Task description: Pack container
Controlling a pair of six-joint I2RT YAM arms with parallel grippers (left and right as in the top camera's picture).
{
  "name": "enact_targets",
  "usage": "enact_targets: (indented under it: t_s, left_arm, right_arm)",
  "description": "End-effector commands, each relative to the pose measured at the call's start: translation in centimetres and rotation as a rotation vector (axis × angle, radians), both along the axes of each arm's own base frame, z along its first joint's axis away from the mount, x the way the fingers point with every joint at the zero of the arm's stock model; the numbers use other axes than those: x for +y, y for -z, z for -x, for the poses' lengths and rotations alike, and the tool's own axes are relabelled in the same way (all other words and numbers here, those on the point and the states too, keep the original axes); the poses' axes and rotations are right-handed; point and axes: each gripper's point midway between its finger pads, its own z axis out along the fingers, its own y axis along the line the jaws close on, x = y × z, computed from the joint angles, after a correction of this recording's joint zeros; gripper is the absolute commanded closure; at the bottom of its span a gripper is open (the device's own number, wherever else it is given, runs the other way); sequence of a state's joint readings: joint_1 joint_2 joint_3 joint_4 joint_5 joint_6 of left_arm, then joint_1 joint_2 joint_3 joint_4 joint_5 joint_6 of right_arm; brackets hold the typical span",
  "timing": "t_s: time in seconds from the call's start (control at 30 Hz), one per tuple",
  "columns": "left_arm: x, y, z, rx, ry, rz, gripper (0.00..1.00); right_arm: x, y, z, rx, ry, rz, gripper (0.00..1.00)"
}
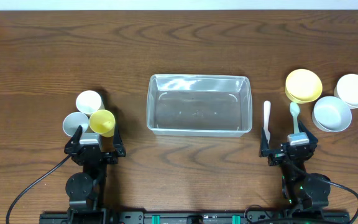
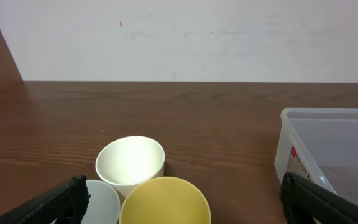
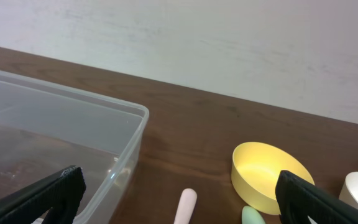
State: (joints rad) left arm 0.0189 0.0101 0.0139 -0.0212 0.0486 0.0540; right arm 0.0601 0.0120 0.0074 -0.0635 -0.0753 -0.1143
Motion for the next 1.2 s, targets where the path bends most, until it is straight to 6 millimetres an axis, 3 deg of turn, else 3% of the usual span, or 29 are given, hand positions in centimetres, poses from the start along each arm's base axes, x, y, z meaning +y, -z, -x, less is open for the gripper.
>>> enact_targets:
  t_s: [0.0,0.43,0.67,0.77,0.87,0.93,1.17]
  left_arm:
    - [0.3,1.5,0.1,0.050,-0.015,-0.014,0.02]
    - [0.3,1.5,0.1,0.050,-0.015,-0.014,0.02]
    - [0.3,1.5,0.1,0.053,-0.016,-0.006,0.02]
    - [0.3,1.6,0.2,0.057,-0.036,0.146,0.02]
    - [0.3,1.6,0.5,0.105,-0.069,0.333,0.02]
    - [0.0,1.0,0.9,0.152,-0.068,0.383,0.02]
    - [-1.2,-4.7,1.0,0.311,-0.031,0.399,0.02]
  right_arm:
    - [0.3,0.0,0.1,-0.003,-0.013,0.010,0.01]
    - [0.4,0.0,0.1,-0.004,-0.020,0.004,0.01]
    - [0.4,0.8,-0.1,0.059,-0.005,-0.178,0.01]
    - [0.4,2.0,-0.3,0.115,0.001,-0.174,0.01]
    - [0.4,1.9,-0.5,0.157,0.005,-0.171,0.01]
    - [0.5,0.9,-0.9,0.180,0.006,-0.170,0.01]
    - [0.5,-2.9,-3.2,0.416,0.032,-0.152,0.01]
